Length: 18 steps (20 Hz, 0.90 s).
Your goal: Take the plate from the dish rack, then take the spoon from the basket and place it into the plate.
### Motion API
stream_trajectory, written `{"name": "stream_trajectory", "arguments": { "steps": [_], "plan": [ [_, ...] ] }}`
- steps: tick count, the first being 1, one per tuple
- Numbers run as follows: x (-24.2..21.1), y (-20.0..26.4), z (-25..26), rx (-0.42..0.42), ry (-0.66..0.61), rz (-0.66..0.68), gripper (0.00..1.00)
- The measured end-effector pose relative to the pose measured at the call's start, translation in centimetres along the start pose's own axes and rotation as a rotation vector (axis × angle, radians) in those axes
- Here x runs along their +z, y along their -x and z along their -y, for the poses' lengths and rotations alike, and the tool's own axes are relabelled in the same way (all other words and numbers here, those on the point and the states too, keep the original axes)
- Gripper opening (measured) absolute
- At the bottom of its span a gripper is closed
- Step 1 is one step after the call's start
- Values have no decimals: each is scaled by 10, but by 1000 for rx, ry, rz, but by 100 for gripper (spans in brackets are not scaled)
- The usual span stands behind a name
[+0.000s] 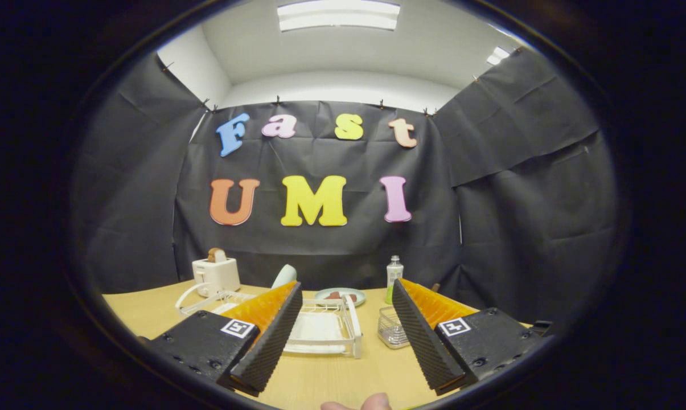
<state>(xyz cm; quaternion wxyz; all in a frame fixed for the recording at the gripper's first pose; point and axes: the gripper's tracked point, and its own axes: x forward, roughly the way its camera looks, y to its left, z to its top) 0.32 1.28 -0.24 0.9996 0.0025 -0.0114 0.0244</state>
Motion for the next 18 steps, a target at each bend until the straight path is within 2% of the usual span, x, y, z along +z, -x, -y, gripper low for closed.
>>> {"name": "stream_trajectory", "arguments": {
  "steps": [8, 12, 18],
  "plan": [
    [-5, -5, -8, 5, -5, -20, 100],
    [0, -13, -26, 42, -20, -41, 100],
    [14, -53, -56, 81, -30, -75, 100]
  ]
}}
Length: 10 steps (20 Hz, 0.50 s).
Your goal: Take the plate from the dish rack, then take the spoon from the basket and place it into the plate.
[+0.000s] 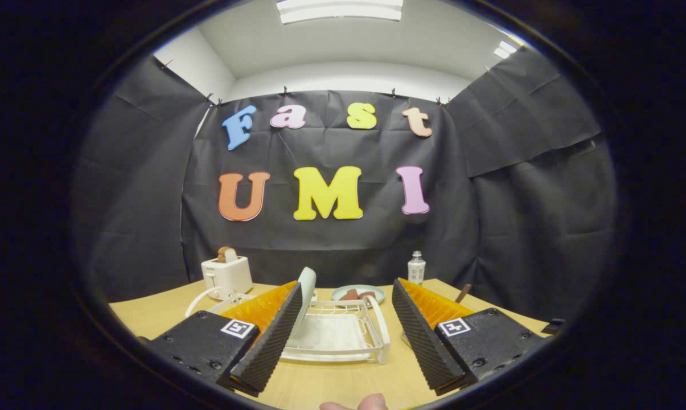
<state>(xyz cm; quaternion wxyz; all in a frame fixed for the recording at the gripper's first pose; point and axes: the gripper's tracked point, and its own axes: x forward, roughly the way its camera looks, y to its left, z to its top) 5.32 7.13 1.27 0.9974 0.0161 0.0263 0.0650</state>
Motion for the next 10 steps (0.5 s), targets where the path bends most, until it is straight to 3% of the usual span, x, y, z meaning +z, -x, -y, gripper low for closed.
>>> {"name": "stream_trajectory", "arguments": {
  "steps": [5, 10],
  "plan": [
    [19, -55, -30, 28, -29, -52, 100],
    [-18, -108, -56, 59, -19, -202, 100]
  ]
}}
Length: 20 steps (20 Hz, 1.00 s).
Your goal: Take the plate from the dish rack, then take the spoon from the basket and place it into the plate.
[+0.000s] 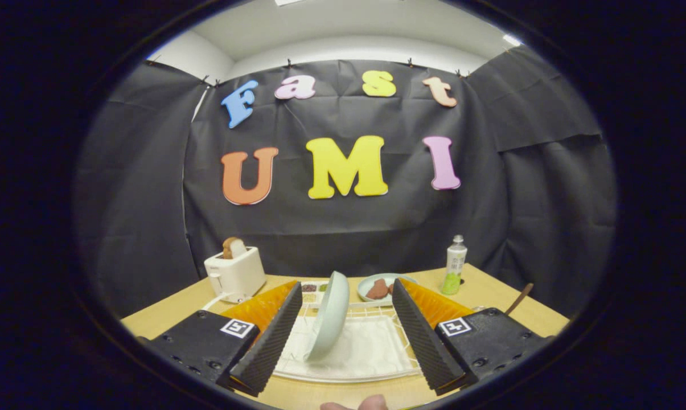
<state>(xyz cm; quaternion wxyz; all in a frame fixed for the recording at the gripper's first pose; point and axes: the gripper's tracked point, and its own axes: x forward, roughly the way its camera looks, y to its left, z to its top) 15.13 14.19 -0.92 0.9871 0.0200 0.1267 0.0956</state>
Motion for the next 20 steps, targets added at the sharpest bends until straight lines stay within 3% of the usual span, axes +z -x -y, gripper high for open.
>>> {"name": "stream_trajectory", "arguments": {
  "steps": [9, 12, 16, 20],
  "plan": [
    [-50, -71, -7, 2, -60, -185, 100],
    [-59, -79, -12, 7, -101, -227, 82],
    [-59, -81, -12, -39, -131, -245, 48],
    [-36, -74, -11, -94, -105, -201, 38]
  ]
}}
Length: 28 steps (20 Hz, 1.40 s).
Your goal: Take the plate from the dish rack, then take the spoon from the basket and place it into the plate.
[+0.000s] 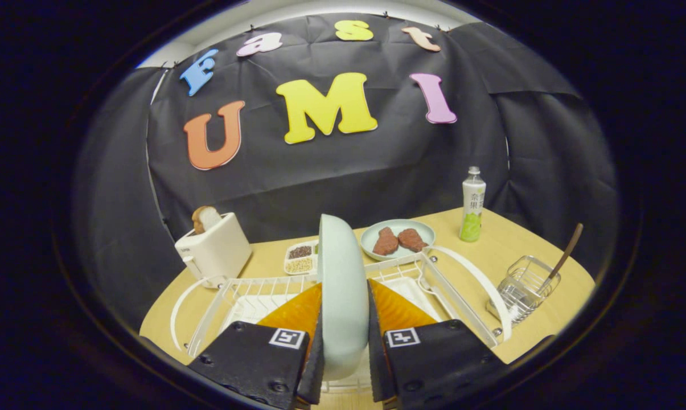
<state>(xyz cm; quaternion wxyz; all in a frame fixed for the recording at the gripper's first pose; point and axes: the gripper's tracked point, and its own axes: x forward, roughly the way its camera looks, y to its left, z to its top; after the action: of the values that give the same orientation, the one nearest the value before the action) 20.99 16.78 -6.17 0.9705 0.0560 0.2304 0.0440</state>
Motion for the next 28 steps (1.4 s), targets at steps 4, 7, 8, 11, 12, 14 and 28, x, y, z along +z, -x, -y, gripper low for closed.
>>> {"name": "stream_trajectory", "arguments": {
  "steps": [4, 7, 8, 11, 12, 14, 28],
  "plan": [
    [9, 2, 2, -47, 39, 4, 36],
    [23, 3, 10, -89, 37, 24, 35],
    [32, 5, 14, -108, 44, 47, 35],
    [48, 13, 9, -73, 41, 71, 31],
    [48, 19, 6, -58, 27, 69, 27],
    [45, 33, 3, -20, 9, 69, 27],
    [-65, 149, 38, 151, -58, -16, 26]
  ]
}}
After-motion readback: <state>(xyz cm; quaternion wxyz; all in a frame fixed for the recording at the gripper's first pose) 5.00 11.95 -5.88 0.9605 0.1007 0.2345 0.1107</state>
